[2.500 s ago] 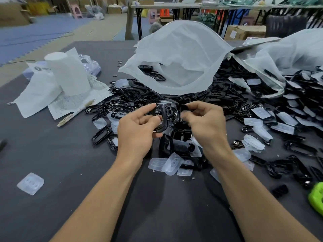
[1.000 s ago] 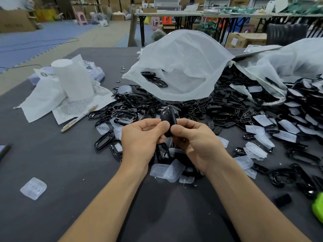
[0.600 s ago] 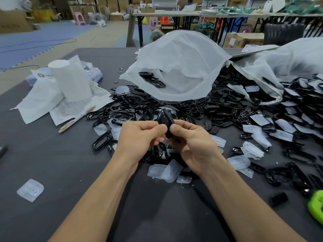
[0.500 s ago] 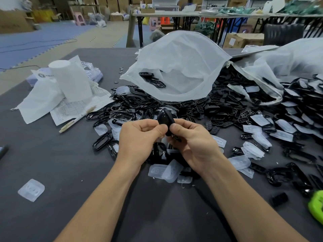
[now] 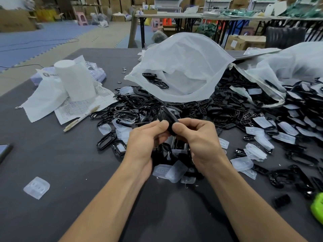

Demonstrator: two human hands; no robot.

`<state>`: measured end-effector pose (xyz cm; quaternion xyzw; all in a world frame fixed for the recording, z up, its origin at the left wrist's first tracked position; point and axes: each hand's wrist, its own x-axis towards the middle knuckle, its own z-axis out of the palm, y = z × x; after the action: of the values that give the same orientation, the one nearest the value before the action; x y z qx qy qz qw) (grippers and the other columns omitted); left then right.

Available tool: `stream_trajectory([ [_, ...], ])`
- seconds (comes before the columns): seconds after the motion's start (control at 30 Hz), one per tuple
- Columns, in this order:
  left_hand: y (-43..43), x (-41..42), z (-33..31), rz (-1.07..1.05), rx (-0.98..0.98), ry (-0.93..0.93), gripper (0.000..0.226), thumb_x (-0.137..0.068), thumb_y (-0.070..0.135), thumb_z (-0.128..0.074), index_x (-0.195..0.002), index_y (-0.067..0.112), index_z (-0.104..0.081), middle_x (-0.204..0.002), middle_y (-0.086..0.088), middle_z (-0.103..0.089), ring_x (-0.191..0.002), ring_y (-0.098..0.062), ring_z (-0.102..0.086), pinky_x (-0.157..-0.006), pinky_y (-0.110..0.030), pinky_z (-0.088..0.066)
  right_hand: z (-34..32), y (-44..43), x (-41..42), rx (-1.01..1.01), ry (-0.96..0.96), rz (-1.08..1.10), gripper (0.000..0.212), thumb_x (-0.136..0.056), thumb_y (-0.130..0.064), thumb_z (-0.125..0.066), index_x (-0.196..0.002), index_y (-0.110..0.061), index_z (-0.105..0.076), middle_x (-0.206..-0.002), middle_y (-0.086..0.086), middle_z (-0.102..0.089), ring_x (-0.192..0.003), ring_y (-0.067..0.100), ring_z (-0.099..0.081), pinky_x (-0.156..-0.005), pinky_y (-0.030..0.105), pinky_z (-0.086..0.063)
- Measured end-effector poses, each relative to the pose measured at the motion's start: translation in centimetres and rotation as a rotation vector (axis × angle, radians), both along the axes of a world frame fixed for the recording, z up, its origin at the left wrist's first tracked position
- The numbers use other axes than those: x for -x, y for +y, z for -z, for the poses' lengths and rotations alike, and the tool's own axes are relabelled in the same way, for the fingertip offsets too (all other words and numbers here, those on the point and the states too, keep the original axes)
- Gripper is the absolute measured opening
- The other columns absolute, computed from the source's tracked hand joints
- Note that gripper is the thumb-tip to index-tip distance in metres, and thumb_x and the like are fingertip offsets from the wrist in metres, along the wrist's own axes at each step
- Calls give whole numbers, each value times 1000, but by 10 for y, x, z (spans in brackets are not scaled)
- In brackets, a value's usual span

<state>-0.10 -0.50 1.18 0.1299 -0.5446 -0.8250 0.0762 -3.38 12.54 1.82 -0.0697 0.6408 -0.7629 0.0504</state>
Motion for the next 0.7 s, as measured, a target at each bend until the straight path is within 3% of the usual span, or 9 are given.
stream_trajectory([
  [0.17, -3, 0, 1, -120, 106, 36, 25, -86, 2, -77, -67, 18, -81, -69, -1, -75, -60, -9, -68, -58, -17, -54, 0, 2, 0, -123, 57, -14, 23, -87, -1, -78, -69, -16, -80, -75, 23, -72, -71, 25, -63, -75, 41, -53],
  [0.3, -13, -1, -3, 75, 49, 55, 7, -76, 18, -78, -75, 20, -84, -80, 3, -78, -69, -6, -69, -65, -15, -55, 0, 4, 2, -42, 5, -77, 26, -86, 0, -77, -67, -16, -78, -71, 9, -69, -73, 21, -62, -77, 33, -52],
  [0.43, -21, -1, -3, 130, 56, 93, 19, -68, 31, -77, -80, 19, -85, -88, -2, -80, -78, -7, -72, -70, -17, -56, -4, 6, 0, 88, -52, -164, 13, -76, -9, -80, -67, -18, -78, -76, 9, -69, -79, 24, -61, -82, 32, -53],
  [0.5, -17, 1, -3, 54, 105, 52, 16, -75, 33, -78, -77, 18, -85, -82, -5, -79, -72, -10, -72, -67, -19, -58, 0, 6, 2, -72, 68, -25, 19, -83, -3, -80, -69, -16, -77, -70, 11, -68, -73, 19, -61, -76, 32, -52],
  [0.57, -12, 1, -2, -27, 150, -1, 25, -77, 43, -80, -76, 18, -85, -81, -11, -79, -70, -16, -73, -64, -24, -61, 6, 5, 1, -365, 316, 166, 17, -85, -5, -79, -73, -16, -73, -70, 5, -69, -66, 9, -61, -68, 26, -51],
  [0.63, -7, 2, 0, -29, 169, -19, 35, -68, 52, -80, -75, 19, -84, -81, -14, -79, -69, -19, -75, -61, -24, -60, 9, 3, -2, -563, 567, 240, 13, -82, -4, -80, -76, -13, -72, -77, -3, -69, -72, 9, -62, -73, 30, -52],
  [0.7, -5, 3, 3, -44, 185, -44, 27, -74, 44, -85, -72, 18, -84, -76, -11, -78, -67, -17, -74, -62, -24, -59, 13, 1, -5, -700, 760, 242, 12, -77, -4, -83, -77, -12, -74, -86, -6, -72, -81, 9, -59, -83, 36, -51],
])
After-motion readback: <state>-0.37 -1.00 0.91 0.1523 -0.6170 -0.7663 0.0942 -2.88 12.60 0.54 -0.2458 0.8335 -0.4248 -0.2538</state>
